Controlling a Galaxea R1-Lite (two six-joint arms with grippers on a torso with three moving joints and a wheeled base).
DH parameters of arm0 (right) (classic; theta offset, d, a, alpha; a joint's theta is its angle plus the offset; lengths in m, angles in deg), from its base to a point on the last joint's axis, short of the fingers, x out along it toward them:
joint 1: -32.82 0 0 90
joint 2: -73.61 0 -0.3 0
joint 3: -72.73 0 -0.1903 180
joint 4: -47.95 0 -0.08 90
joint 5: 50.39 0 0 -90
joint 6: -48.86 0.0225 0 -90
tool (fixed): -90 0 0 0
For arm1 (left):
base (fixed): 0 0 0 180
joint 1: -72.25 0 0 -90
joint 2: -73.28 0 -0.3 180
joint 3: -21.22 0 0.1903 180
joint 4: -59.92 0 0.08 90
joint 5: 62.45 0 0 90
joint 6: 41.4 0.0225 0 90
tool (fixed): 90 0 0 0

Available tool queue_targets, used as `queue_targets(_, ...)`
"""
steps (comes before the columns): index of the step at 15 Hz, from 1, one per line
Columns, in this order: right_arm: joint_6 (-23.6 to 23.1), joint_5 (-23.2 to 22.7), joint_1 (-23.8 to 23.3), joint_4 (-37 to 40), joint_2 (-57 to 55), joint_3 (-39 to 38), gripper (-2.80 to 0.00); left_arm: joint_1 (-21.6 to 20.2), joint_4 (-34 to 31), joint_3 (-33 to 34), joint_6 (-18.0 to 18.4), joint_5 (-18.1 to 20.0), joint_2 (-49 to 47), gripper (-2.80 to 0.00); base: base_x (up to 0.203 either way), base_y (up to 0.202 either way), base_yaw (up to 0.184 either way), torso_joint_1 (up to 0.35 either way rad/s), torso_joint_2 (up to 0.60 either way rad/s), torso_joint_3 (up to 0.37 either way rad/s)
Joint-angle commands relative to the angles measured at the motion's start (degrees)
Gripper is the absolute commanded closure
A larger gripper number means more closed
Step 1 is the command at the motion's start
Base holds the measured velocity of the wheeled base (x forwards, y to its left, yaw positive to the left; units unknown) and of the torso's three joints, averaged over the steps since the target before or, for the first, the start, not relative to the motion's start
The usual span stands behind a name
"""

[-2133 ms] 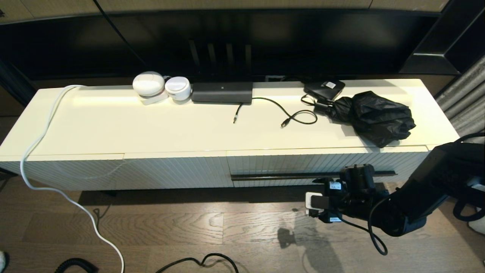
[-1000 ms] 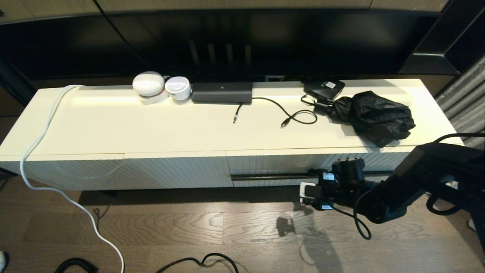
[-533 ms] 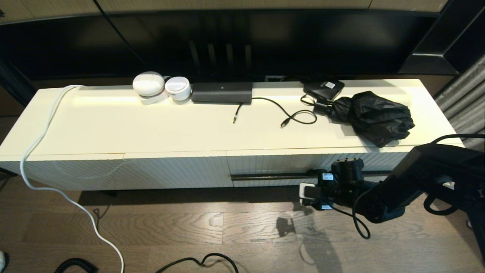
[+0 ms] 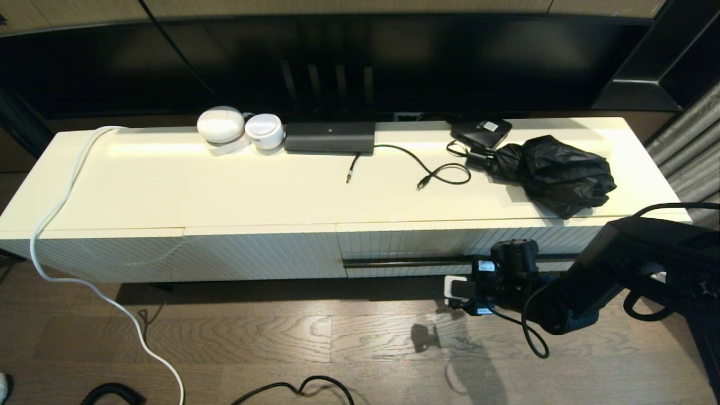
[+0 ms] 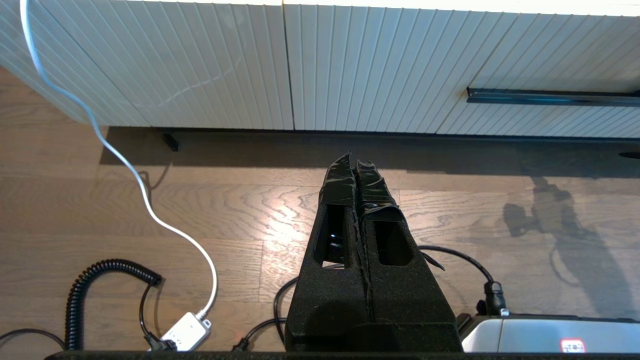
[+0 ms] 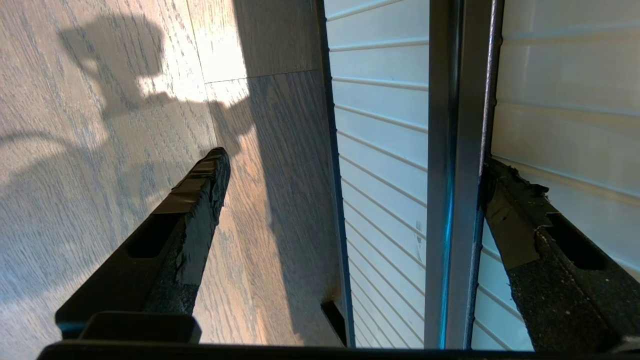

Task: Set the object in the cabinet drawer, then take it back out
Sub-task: Open the drawer

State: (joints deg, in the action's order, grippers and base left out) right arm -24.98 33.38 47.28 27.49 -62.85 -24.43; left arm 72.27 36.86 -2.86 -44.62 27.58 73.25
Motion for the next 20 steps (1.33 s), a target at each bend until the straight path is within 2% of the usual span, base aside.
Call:
queue_targets(1,-0.52,-0.1,0.12,0.2,-0.08,-0.36,-2.8,-0.02,0.05,0.0,-0.03,-0.02,-0.06,0.0,0.0,0.0,0.0,0.0,0.0,0.0)
queue_targets(13,-1.22,0.25,0.59,0.39,2.09,-5.57,-2.8,-0.02,0.05,0.0,-0.03,-0.02,-0.06,0.0,0.0,0.0,0.0,0.0,0.0,0.0)
queue_targets(20,-1.22,0.35,1.1,-0.12,4.68,-11.86,-2.8,-0.02,0.05,0.0,-0.03,-0.02,-0.06,0.0,0.0,0.0,0.0,0.0,0.0,0.0)
